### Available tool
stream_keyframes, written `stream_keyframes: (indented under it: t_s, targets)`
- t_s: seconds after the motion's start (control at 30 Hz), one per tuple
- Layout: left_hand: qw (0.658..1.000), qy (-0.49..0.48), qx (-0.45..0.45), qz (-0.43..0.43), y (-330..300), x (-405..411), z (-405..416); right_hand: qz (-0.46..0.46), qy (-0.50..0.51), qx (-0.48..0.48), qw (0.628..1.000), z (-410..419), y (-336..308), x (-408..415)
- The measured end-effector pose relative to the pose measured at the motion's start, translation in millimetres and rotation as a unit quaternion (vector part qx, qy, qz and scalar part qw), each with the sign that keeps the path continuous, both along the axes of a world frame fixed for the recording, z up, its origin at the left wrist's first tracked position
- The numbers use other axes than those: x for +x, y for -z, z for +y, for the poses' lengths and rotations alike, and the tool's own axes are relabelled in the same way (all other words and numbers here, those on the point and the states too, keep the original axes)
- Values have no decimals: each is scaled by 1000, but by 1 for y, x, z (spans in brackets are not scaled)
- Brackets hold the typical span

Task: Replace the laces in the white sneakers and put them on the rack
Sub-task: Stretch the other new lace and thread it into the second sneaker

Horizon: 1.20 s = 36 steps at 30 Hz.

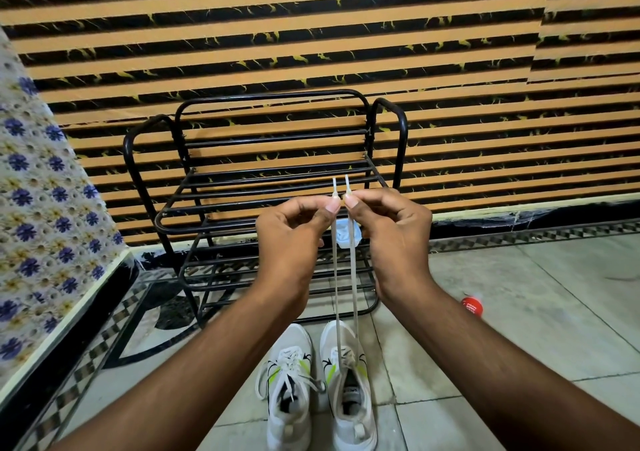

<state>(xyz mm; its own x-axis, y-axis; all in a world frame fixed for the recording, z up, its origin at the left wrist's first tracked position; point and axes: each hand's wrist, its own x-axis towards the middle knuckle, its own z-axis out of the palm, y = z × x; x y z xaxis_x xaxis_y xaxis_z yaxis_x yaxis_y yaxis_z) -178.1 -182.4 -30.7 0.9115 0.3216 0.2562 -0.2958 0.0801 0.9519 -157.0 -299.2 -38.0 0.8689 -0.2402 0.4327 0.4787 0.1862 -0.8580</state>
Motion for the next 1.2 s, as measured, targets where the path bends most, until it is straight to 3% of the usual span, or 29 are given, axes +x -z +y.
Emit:
stream_keyframes:
  t_s: [0.3,0.5,0.7,0.8,0.87,0.97,1.1,1.13,1.2]
  targets:
    - [999,23,24,-16,21,13,4,16,-14,-37,999,-13,22,9]
    - [994,43,46,84,69,27,16,55,33,-167,984,-27,82,25]
    - [958,55,88,268,157,38,31,149,12,-346,926,-40,178,32]
    - [936,81,203,276,206,36,36,196,-47,-457,867,-44,224,36]
    - [899,134,319,267,230,32,40,227,-96,-541,804,-45,251,38]
    - [809,205,509,211,249,29,42,246,-138,-629,725,-42,286,42]
    - [638,247,711,161,259,27,37,261,-87,-680,679,-38,285,34]
    - [616,252,726,170,257,25,34,253,-74,-689,675,-38,287,34]
    - [606,249,730,194,255,25,31,242,-69,-690,678,-41,286,37]
